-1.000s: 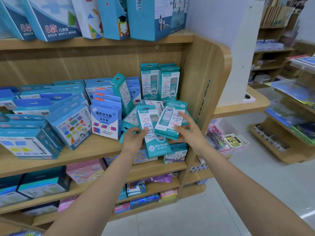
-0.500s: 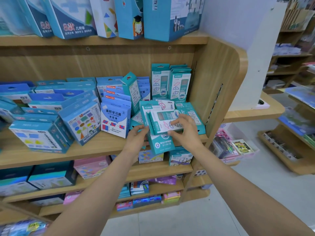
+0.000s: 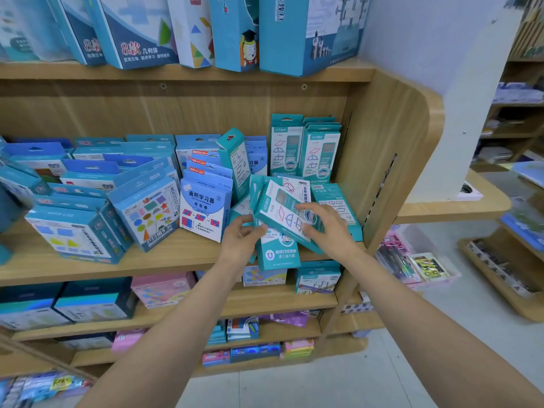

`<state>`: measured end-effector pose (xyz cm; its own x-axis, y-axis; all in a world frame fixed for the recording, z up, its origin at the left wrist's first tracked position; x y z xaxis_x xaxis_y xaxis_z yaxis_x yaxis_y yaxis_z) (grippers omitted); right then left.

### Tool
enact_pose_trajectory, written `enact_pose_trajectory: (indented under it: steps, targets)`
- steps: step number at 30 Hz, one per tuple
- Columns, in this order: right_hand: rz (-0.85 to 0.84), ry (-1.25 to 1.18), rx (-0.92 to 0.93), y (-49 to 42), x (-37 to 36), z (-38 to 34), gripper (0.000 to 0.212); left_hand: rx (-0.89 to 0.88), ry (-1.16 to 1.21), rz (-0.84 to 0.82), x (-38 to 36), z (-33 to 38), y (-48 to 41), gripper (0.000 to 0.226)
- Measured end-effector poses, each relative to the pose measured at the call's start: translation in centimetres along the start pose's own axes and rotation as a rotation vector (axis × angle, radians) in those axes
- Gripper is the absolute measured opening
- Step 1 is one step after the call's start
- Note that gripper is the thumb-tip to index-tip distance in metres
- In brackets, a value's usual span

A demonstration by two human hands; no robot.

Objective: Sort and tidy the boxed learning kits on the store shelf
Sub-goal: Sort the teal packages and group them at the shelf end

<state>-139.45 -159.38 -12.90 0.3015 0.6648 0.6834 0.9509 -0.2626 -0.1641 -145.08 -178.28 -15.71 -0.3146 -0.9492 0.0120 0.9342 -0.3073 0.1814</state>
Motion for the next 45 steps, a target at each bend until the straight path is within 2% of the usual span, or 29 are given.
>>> enact_pose_trajectory:
  steps: [3, 6, 10, 13, 17, 22, 26, 29, 32, 34, 38, 41, 45]
  targets:
    - [0.071, 0.007, -0.036, 0.1, -0.1, 0.1, 0.032, -0.006, 0.008, -0.029, -0.4, 0.3, 0.0, 0.042]
    - [0.101, -0.057, 0.007, 0.3, -0.7, -1.3, 0.037, 0.014, 0.008, -0.039, -0.9, 0.7, -0.1, 0.053]
    - [-0.002, -0.226, 0.009, 0.5, -0.7, -1.5, 0.041, 0.018, 0.006, 0.019, -0.7, 0.7, -0.3, 0.05]
    - [-0.102, -0.388, -0.144, 1.2, -1.5, 0.5, 0.051, 0.019, 0.02, 0.017, -0.8, 0.3, -0.3, 0.046]
    - [-0.189, -0.447, -0.236, 1.3, -1.7, 1.0, 0.038, 0.019, 0.109, 0.009, -1.5, 0.2, -0.1, 0.038]
    - [-0.253, -0.658, -0.303, 1.4, -1.3, 1.5, 0.039, -0.036, 0.152, -0.039, -2.5, 1.6, -0.3, 0.031]
    - [-0.127, -0.766, -0.331, 1.4, -0.5, 3.2, 0.041, -0.081, 0.036, -0.087, -3.5, 2.0, -0.5, 0.022]
    - [0.022, -0.794, -0.362, 1.3, 1.1, 5.1, 0.045, -0.128, -0.226, 0.099, -2.0, 1.8, -1.5, 0.025]
    - [0.111, -0.854, -0.423, 1.6, 2.3, 6.6, 0.023, -0.12, -0.468, 0.181, -1.6, 1.5, -2.1, 0.038]
    - [0.098, -0.877, -0.46, 1.7, 2.3, 7.0, 0.015, -0.105, -0.546, 0.135, -2.7, 1.4, -2.4, 0.042]
    - [-0.007, -0.898, -0.492, 1.1, 0.9, 6.7, 0.035, -0.073, -0.566, 0.041, -4.6, 1.2, -3.0, 0.039]
    - [-0.062, -0.974, -0.526, 0.2, -0.6, 6.4, 0.04, -0.061, -0.61, 0.076, -4.6, 1.2, -3.2, 0.042]
    - [-0.057, -1.055, -0.519, -0.8, -1.2, 5.9, 0.039, -0.131, -0.617, 0.193, -3.6, 2.4, -2.5, 0.038]
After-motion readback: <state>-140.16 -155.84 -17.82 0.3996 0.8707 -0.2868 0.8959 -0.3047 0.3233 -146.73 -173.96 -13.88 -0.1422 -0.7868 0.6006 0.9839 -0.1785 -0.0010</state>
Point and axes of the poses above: each hand's wrist, its own y-axis away from the middle knuckle, its own x-axis out of the back of the hand, z = x × y, the point moved 9 cm from there along -y, towards the middle knuckle, and after that the axes turned 2 degrees about -y, right-handed, at the moved point
